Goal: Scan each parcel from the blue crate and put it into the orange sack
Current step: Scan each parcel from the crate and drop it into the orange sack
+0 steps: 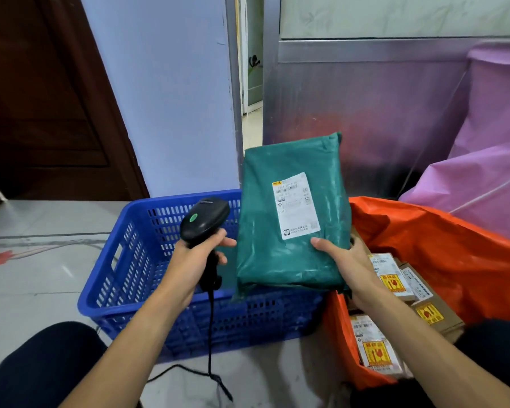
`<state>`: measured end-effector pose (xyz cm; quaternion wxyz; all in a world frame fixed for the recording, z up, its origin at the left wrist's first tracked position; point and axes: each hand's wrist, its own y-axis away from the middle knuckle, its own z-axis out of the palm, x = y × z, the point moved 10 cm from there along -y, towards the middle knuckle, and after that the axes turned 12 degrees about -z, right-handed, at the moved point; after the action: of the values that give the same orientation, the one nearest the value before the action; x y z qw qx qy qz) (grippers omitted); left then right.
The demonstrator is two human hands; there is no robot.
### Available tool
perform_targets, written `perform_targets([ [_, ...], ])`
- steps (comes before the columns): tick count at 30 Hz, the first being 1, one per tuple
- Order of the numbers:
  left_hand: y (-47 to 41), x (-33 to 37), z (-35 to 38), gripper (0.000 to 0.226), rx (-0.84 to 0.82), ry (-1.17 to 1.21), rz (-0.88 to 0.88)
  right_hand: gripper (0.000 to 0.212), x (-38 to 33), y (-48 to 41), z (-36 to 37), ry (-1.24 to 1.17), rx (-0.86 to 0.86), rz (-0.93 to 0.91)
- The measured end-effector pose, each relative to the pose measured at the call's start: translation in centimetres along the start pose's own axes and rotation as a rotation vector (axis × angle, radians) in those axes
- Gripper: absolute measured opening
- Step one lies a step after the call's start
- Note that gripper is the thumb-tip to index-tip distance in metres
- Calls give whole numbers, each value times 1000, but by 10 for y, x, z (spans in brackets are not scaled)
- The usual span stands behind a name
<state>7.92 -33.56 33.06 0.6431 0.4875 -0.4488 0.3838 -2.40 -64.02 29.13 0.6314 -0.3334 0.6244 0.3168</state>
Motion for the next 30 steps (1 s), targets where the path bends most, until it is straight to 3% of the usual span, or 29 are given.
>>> perform_targets([
  [5,14,3,19,29,-189,65,3,115,-14,1,-11,161,55,-176],
  [11,16,-6,36,25,-281,75,-18,128,-16,5,-7,277,-9,-235],
  [14,17,-9,38,29,-271,62,-25,126,-10,6,-5,273,-56,-224],
  [19,15,-15,38,13,-223,20,-46,122,-11,11,-2,305,-102,-256],
  [24,16,-16,43,14,-248,19,-57,114,-15,12,0,356,-130,-302],
  [30,21,-14,44,13,-272,21,-68,118,-12,13,-1,370,-156,-291],
])
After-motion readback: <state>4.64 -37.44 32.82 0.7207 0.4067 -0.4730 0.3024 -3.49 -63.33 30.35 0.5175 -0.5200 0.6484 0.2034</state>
